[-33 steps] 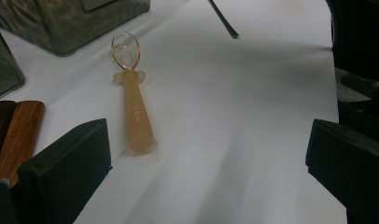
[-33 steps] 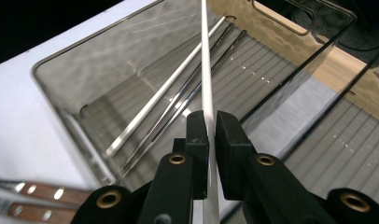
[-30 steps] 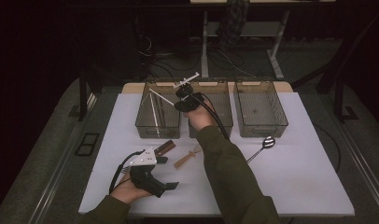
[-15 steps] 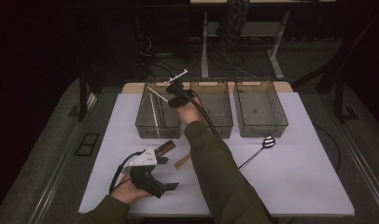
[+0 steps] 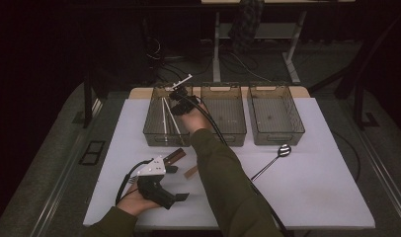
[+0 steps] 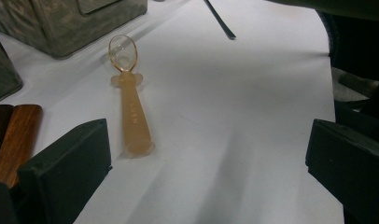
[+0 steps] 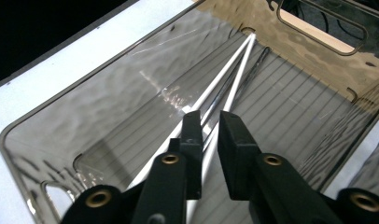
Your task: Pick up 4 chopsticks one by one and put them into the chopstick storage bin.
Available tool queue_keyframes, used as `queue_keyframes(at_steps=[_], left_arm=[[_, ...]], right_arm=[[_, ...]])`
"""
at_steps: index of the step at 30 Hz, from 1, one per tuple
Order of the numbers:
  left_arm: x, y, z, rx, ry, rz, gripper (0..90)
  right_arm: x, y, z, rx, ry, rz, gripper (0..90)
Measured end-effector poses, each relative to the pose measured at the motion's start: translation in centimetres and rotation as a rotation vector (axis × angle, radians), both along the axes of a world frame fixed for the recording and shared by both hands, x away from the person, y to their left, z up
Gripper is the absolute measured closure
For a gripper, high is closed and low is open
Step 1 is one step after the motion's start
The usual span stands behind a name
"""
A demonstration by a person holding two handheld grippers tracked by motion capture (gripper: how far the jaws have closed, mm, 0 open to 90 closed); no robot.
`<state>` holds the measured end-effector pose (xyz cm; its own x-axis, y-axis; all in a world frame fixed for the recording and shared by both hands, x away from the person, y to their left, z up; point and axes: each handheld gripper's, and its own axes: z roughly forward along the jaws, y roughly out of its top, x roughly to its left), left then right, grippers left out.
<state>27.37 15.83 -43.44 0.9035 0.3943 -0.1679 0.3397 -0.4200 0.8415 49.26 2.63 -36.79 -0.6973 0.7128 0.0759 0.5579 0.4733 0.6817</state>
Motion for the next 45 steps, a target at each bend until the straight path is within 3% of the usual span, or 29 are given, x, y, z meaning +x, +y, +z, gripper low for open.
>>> queue_keyframes(at_steps=[9,20,22,27,30,38,45], left_arm=[[0.2,0.1,0.0,0.003,0.000,0.005,0.0],[0.2,0.3,-0.1,-0.008,0.002,0.022,0.0],[0.2,0.4,-0.1,-0.001,0.002,0.026,0.0],[0.2,0.4,-0.1,0.002,0.004,0.031,0.0],[0.3,0.4,-0.2,0.003,0.006,0.035,0.0],[0.4,0.2,-0.1,0.009,0.004,0.047,0.0],[0.7,0.4,-0.2,0.009,0.011,0.074,0.0]], right_arm=[[-1.2,-1.5,1.0,0.047,0.015,0.061,55.5],[-3.6,-5.3,2.3,0.132,0.005,0.141,39.1],[-4.1,-6.0,2.3,0.122,-0.013,0.142,37.1],[-5.0,-8.4,1.7,0.167,-0.024,0.133,33.8],[-5.7,-9.8,1.4,0.165,-0.030,0.134,33.5],[-9.0,-13.8,1.0,0.222,-0.052,0.158,29.0],[-12.5,-17.6,-0.5,0.192,-0.086,0.132,26.8]])
